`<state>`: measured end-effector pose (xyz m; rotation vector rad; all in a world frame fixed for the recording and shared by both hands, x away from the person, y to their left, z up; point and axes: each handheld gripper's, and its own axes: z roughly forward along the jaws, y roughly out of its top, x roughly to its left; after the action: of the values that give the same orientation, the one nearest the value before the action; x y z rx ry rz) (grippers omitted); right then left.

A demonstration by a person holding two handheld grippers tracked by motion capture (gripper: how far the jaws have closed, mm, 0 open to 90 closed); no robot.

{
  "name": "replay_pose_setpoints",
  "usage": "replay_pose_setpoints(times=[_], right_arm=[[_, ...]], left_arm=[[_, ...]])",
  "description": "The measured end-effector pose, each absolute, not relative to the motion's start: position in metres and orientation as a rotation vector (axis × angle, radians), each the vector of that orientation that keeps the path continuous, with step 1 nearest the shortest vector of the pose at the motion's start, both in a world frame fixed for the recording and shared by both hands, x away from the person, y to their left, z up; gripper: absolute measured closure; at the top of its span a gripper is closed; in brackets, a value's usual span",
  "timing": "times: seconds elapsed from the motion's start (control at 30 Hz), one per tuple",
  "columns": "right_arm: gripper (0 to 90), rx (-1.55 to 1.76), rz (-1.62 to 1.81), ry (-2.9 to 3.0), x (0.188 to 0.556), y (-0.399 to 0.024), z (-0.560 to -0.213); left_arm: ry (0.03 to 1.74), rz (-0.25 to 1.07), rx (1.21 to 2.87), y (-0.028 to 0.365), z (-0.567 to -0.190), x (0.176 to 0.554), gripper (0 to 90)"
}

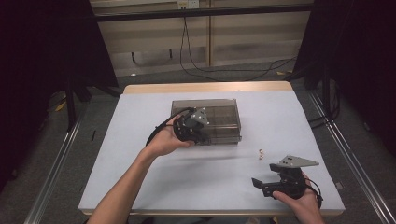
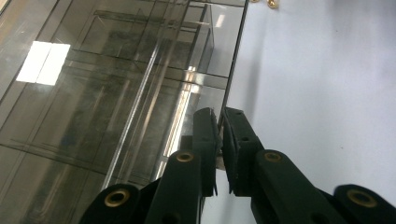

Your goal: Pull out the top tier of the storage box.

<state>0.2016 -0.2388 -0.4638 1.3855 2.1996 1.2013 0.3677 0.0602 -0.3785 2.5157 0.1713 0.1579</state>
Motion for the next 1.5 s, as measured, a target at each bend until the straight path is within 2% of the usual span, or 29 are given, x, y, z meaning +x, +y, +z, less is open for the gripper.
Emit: replay_pose_setpoints(times=[1.5], right_arm=[[9.5,1.388,1.196,2.201,0.202,-0.239,-0.464]], left_arm=[[0.126,0.125,2.506,0.065,-0.381,0.335,86.0]])
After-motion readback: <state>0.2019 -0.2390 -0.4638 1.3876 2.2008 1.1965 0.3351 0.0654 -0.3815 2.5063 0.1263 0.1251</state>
